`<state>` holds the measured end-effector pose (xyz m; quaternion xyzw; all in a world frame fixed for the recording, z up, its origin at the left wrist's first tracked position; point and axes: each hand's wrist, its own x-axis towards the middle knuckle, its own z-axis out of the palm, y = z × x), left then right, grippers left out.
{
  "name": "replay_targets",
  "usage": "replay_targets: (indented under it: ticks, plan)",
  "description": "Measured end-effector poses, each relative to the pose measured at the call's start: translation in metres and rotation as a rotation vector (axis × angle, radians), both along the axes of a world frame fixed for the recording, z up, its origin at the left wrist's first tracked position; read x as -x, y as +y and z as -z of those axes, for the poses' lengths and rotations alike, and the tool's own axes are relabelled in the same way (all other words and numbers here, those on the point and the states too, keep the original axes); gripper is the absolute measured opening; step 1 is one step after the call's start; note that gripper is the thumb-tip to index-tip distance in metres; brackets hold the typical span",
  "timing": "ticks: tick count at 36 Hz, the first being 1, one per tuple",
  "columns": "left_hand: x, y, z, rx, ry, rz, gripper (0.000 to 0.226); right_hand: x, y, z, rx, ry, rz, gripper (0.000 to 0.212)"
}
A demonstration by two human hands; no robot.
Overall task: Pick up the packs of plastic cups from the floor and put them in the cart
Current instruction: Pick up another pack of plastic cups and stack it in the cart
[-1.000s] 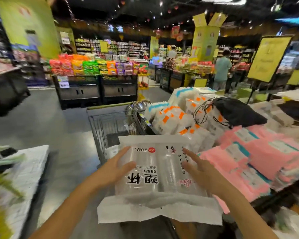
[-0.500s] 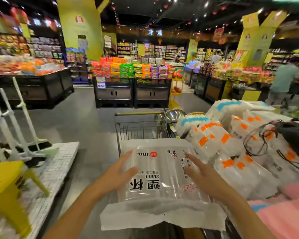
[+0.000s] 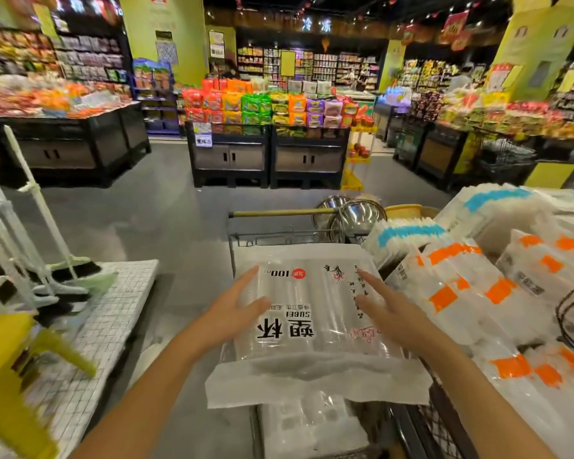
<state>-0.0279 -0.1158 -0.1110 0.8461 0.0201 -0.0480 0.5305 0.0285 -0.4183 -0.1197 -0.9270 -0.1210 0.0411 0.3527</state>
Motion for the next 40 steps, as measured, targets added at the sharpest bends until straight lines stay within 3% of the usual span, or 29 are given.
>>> replay_targets:
  ticks: [10, 18, 29, 40]
  plan:
    - [-0.14, -0.009, 0.045, -0.013, 0.024, -0.073, 0.068, -0.165, -0.001, 0.05, 0.053, -0.025, -0.036, 0.057]
    - [-0.24, -0.007, 0.13, 0.003, 0.084, -0.162, 0.071, -0.27, 0.013, 0.131, -0.018, 0.048, -0.073, 0.061]
    - [-0.317, -0.001, 0.32, -0.031, 0.207, -0.282, 0.075, -0.326, 0.042, 0.308, 0.003, 0.226, 0.013, 0.059]
    - [-0.33, -0.006, 0.43, -0.146, 0.347, -0.34, 0.078, -0.332, 0.062, 0.434, -0.07, 0.44, 0.071, 0.057]
